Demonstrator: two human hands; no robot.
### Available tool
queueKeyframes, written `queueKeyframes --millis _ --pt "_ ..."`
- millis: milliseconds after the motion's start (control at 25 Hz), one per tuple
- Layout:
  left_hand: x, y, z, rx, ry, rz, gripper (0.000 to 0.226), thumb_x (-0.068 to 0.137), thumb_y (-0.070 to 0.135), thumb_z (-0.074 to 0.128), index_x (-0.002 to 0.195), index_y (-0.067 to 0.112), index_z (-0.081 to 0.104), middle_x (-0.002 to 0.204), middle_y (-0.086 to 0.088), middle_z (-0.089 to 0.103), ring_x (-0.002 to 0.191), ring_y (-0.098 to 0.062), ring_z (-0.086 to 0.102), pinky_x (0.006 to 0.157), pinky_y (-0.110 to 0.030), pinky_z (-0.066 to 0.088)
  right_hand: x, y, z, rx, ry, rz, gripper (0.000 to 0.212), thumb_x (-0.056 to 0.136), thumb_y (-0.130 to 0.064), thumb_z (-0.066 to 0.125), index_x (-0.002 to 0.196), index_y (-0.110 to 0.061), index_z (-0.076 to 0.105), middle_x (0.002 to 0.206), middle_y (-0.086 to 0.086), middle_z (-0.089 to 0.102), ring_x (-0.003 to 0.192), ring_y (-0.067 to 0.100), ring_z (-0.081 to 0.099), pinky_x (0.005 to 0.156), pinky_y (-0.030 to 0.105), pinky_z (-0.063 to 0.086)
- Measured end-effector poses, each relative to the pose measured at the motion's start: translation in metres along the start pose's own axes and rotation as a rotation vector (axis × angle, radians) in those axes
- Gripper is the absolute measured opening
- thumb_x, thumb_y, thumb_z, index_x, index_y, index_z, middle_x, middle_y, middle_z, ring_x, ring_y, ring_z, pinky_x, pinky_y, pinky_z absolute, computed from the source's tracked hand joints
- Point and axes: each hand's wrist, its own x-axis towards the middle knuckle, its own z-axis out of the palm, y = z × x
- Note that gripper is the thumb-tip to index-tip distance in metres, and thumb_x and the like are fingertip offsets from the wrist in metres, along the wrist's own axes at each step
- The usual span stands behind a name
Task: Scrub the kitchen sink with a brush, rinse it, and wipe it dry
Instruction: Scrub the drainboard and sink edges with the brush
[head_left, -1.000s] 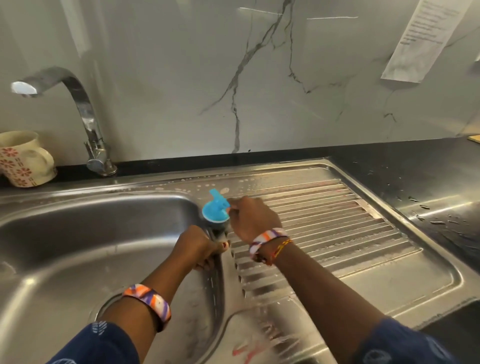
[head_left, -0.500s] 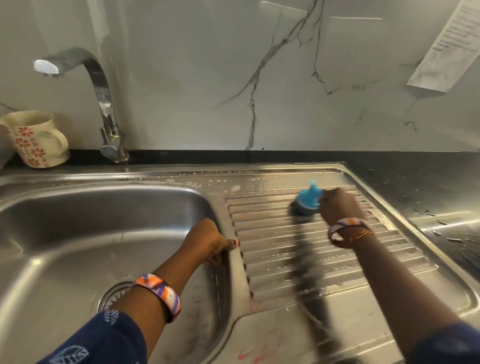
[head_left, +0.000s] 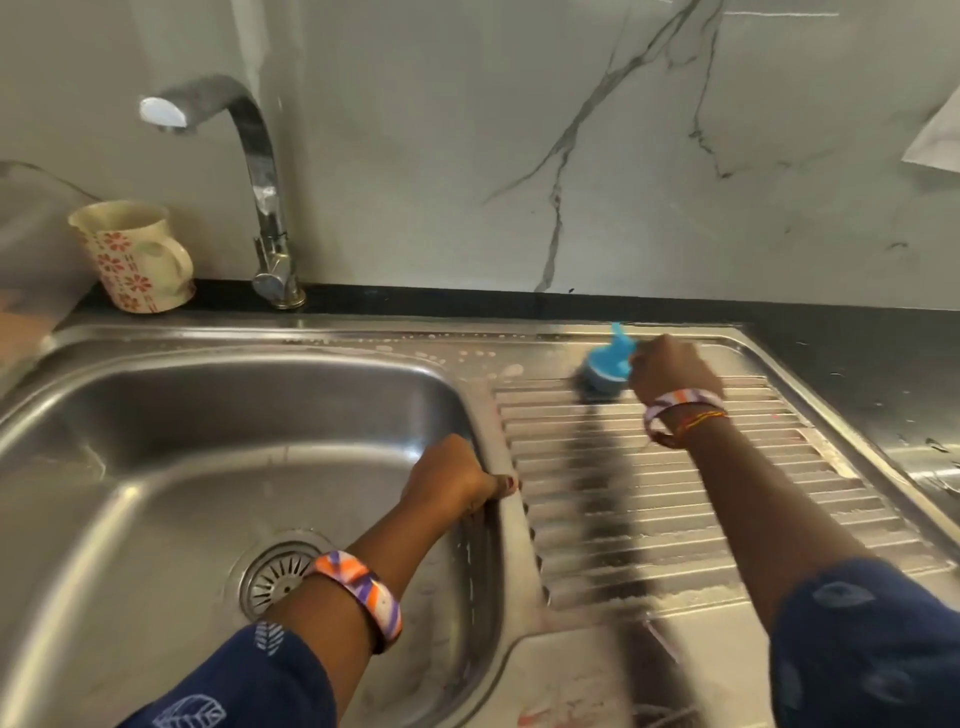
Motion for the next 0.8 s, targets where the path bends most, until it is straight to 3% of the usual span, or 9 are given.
queueKeyframes --millis 80,160,320,440,640,720,800 --pt "0.000 0.003 -0.002 0.020 -0.026 -0.021 0.038 0.075 0.040 0.076 0.068 0.008 0.058 0.055 -0.004 0.060 0.068 -0.026 0.070 0.074 -0.033 0.059 0.009 0.017 -0.010 -0.077 -0.005 0.090 0.036 0.094 -0.024 0.052 0.119 0.001 0.057 0.107 0.018 0.063 0.091 0.029 0.060 0.080 0.035 0.048" --pt "-0.002 0.010 -0.005 0.037 -0.058 -0.060 0.039 0.079 0.037 0.073 0.061 0.007 0.055 0.050 -0.004 0.060 0.056 -0.021 0.064 0.070 -0.030 0.056 0.009 0.009 -0.009 -0.006 -0.044 0.092 0.035 0.094 -0.022 0.052 0.118 0.002 0.057 0.110 0.018 0.063 0.093 0.029 0.060 0.083 0.035 0.048" --pt "-0.007 0.021 -0.010 0.006 -0.118 -0.102 0.036 0.086 0.030 0.067 0.065 0.005 0.053 0.062 -0.010 0.064 0.056 -0.019 0.061 0.068 -0.029 0.055 -0.026 -0.065 0.012 0.227 -0.155 -0.100 0.030 0.095 -0.022 0.049 0.115 -0.003 0.060 0.114 0.016 0.064 0.103 0.029 0.062 0.087 0.034 0.049" --pt "-0.013 0.023 -0.008 0.046 -0.096 -0.099 0.035 0.088 0.033 0.064 0.068 0.006 0.054 0.059 -0.007 0.062 0.056 -0.017 0.062 0.068 -0.028 0.055 -0.043 -0.088 0.012 0.149 -0.133 -0.217 0.031 0.095 -0.026 0.048 0.121 -0.011 0.057 0.119 0.011 0.062 0.107 0.029 0.061 0.092 0.036 0.047" --pt "-0.017 0.019 -0.004 0.078 -0.002 -0.044 0.036 0.085 0.036 0.066 0.067 0.008 0.054 0.076 -0.012 0.072 0.064 -0.022 0.067 0.075 -0.031 0.059 -0.006 0.000 -0.016 -0.119 -0.065 -0.044 0.032 0.095 -0.026 0.048 0.118 -0.006 0.058 0.113 0.014 0.064 0.103 0.031 0.062 0.086 0.036 0.048" --pt "-0.015 0.020 -0.004 0.093 -0.002 -0.055 0.038 0.085 0.037 0.066 0.065 0.007 0.054 0.065 -0.008 0.068 0.064 -0.021 0.067 0.076 -0.031 0.059 0.003 0.032 -0.025 -0.222 -0.068 0.016 0.032 0.094 -0.023 0.050 0.118 -0.003 0.058 0.110 0.016 0.064 0.098 0.029 0.062 0.084 0.035 0.048" --pt "-0.013 0.021 -0.006 0.084 -0.029 -0.075 0.040 0.085 0.037 0.067 0.063 0.006 0.055 0.050 -0.004 0.062 0.059 -0.019 0.065 0.075 -0.030 0.058 0.000 0.030 -0.021 -0.148 -0.100 0.009 0.032 0.094 -0.020 0.050 0.118 0.000 0.057 0.109 0.017 0.063 0.093 0.028 0.060 0.082 0.033 0.046"
